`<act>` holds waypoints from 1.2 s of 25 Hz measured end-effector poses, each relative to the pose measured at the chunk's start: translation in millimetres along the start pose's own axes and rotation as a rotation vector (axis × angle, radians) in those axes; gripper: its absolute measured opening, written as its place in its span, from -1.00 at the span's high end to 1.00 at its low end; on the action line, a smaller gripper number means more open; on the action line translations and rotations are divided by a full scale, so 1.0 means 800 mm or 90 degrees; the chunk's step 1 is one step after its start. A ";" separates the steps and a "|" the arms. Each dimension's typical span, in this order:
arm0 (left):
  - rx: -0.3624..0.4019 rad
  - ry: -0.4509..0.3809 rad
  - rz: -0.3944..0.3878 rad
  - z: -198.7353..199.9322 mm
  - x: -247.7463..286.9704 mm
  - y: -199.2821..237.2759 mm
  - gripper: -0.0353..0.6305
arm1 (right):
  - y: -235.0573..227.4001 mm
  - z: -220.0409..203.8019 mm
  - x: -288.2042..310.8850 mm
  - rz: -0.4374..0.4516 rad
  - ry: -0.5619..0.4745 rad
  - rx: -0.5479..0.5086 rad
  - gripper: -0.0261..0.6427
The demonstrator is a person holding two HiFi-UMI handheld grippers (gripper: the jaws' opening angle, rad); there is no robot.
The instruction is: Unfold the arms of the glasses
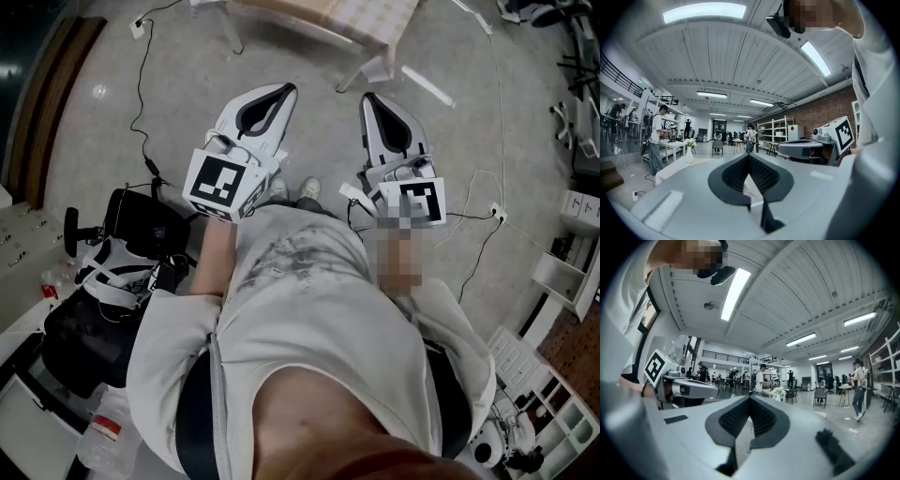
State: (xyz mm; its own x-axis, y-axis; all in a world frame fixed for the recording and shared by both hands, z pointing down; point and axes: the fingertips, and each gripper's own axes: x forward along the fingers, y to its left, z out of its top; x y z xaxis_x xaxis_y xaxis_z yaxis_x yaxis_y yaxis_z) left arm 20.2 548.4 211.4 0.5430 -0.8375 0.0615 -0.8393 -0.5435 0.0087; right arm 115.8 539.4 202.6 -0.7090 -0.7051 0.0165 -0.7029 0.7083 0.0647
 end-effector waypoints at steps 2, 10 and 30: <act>0.002 -0.004 -0.003 0.002 0.008 0.000 0.87 | -0.007 0.000 0.002 0.000 -0.001 -0.002 0.88; 0.001 -0.007 0.005 0.005 0.035 -0.002 0.87 | -0.033 -0.003 0.005 0.004 -0.005 -0.002 0.87; 0.005 0.009 0.025 -0.005 0.079 0.058 0.87 | -0.067 -0.015 0.075 0.005 0.004 -0.014 0.87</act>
State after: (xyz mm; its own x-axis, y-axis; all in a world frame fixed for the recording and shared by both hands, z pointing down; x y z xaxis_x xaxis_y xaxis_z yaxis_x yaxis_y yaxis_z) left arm 15.0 470.7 219.8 0.5097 -0.8571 0.0755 -0.8594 -0.5112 -0.0019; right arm 111.5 458.8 212.0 -0.7142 -0.6995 0.0236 -0.6956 0.7132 0.0868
